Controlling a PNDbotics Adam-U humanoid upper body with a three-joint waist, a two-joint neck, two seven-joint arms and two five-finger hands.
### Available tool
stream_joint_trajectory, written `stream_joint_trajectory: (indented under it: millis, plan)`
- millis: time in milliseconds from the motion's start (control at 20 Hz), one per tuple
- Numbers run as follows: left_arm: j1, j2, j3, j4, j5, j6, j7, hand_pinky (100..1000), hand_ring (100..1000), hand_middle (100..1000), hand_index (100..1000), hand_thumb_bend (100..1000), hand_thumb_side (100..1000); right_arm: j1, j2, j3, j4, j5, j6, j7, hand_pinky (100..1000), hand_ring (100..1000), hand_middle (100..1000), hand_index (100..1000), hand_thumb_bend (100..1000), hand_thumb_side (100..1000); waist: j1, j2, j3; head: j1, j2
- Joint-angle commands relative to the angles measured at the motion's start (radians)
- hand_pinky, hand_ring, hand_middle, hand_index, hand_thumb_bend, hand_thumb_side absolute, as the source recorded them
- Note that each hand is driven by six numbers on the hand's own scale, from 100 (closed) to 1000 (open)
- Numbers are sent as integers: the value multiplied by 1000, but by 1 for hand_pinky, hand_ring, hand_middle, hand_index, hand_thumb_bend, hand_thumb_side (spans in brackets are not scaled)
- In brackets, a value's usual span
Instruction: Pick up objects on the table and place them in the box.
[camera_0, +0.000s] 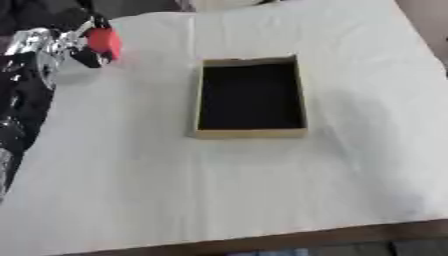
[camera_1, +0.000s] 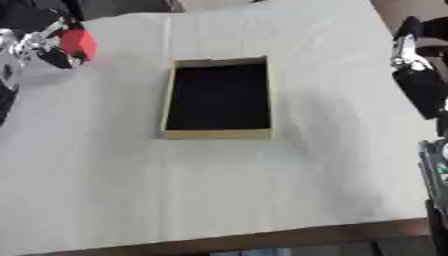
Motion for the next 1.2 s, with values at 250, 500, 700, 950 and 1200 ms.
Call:
stream_joint_trajectory:
  millis: [250, 500, 700, 950, 1200]
  plan:
    - [-25, 12, -47, -121, 55, -84, -39, 744, 639, 484, 756, 185, 100, -5, 1, 0, -14, 23, -3, 11, 579, 697, 576, 873, 175, 401, -12, -44, 14, 44, -16]
    - [-27, -38, -110, -223, 100, -165, -84, 745, 641, 486, 756, 188, 100, -7, 9, 7, -14, 29, -4, 21, 579, 698, 576, 873, 175, 401, -17, -55, 17, 75, -26]
    - [-27, -89, -164, -295, 133, -222, -109, 745, 641, 487, 756, 187, 100, -11, 15, 12, -15, 31, -5, 28, 580, 698, 576, 872, 175, 401, -20, -59, 11, 83, -31]
    - [-24, -152, -216, -348, 174, -269, -135, 747, 639, 487, 756, 189, 100, -15, 22, 17, -16, 32, -5, 36, 580, 698, 576, 873, 176, 401, -27, -62, 7, 86, -38]
    - [-16, -196, -258, -380, 193, -300, -152, 746, 640, 491, 756, 194, 100, -16, 26, 19, -15, 33, -6, 41, 580, 698, 576, 873, 176, 401, -31, -66, 11, 91, -43]
